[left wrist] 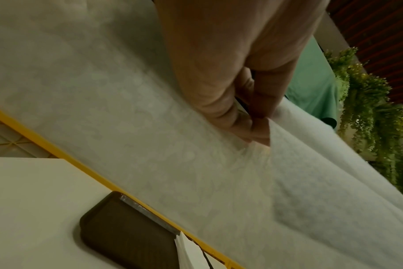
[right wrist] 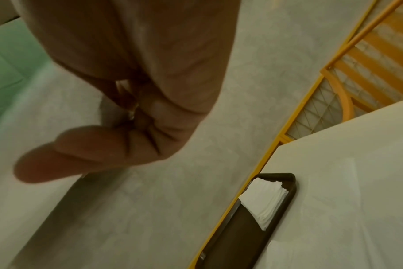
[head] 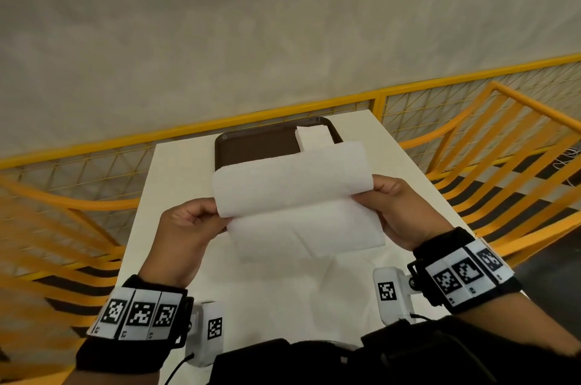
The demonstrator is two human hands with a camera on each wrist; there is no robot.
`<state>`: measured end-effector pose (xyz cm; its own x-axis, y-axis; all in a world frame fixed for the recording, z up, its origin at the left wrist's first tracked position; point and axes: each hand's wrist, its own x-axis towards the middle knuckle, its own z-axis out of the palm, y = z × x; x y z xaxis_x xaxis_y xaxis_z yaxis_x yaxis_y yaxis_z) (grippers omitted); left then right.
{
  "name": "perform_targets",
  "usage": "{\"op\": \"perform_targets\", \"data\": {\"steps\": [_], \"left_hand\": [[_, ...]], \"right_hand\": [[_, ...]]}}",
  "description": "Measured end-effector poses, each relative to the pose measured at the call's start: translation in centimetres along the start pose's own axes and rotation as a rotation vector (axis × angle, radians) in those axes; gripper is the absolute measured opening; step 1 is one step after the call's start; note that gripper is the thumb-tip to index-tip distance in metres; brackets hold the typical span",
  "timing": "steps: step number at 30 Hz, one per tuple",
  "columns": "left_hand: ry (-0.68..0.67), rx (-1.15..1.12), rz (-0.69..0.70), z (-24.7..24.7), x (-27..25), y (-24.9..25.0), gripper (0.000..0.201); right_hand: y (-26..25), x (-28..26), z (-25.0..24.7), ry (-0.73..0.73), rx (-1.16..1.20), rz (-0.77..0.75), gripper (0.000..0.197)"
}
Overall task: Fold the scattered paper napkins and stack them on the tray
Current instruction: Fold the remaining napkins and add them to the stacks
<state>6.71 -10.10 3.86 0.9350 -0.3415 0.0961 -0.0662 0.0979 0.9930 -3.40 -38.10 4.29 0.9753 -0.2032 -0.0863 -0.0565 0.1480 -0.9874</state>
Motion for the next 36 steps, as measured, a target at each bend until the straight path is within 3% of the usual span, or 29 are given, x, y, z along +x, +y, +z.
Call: {"op": "perform_targets", "data": {"steps": [3, 5, 7, 10, 13, 14, 18, 20, 21, 23, 25, 28, 31, 36], "left_hand": [[-0.056, 0.028, 0.052, -0.1, -0.1, 0.0, 0.01], [-0.071, 0.049, 0.09, -0.6, -0.1, -0.3, 0.02], [-0.083, 0.082, 0.122, -0.9, -0.2, -0.4, 0.015], [-0.095, 0.146, 0.169, -1.0, -0.3, -0.3, 0.013], [-0.116, 0.123, 0.131, -1.0, -0.3, 0.1, 0.021], [-0.138, 0.138, 0.099, -0.9, -0.3, 0.3, 0.024], [-0.307, 0.572, 0.01, 0.1, -0.4, 0.4, 0.063], [-0.367, 0.8, -0.013, 0.8, -0.6, -0.1, 0.072], [-0.386, 0.86, -0.016, 1.1, -0.6, -0.5, 0.07], [-0.385, 0.915, 0.002, 1.2, -0.7, -1.5, 0.042], [-0.341, 0.937, -0.02, 0.8, -0.5, -2.7, 0.014], [-0.211, 0.845, -0.155, -1.4, 0.3, -5.3, 0.025], [0.046, 0.74, -0.368, -5.5, 2.0, -8.2, 0.043], [0.342, 0.892, -0.713, -12.7, 4.5, -11.7, 0.04]], "right_hand": [[-0.2, -0.1, 0.3, -0.006, 0.119, 0.015, 0.027], [-0.4, -0.3, 0.3, 0.014, 0.263, 0.043, 0.038], [-0.7, -0.5, 0.2, 0.03, 0.309, 0.048, 0.032], [-0.7, -0.7, 0.0, 0.039, -0.042, 0.0, 0.029], [-0.5, -0.9, 0.3, 0.096, -0.504, -0.196, 0.008], [-0.4, -0.8, 0.6, 0.108, -0.587, -0.265, 0.009], [-0.6, -0.8, 2.1, 0.073, -0.777, -0.498, 0.013], [-0.4, -0.8, 2.9, 0.022, -0.847, -0.576, 0.012], [-0.2, -0.7, 3.3, -0.005, -0.882, -0.609, 0.012], [0.2, -0.6, 4.1, -0.058, -0.935, -0.654, 0.011], [0.9, -0.5, 4.8, -0.095, -0.956, -0.672, 0.009], [2.2, -0.3, 5.1, -0.098, -0.921, -0.605, 0.019], [3.6, -0.2, 4.6, -0.142, -0.965, -0.477, 0.022], [6.1, 0.0, 2.9, -0.249, -1.066, -0.341, 0.013]]}}
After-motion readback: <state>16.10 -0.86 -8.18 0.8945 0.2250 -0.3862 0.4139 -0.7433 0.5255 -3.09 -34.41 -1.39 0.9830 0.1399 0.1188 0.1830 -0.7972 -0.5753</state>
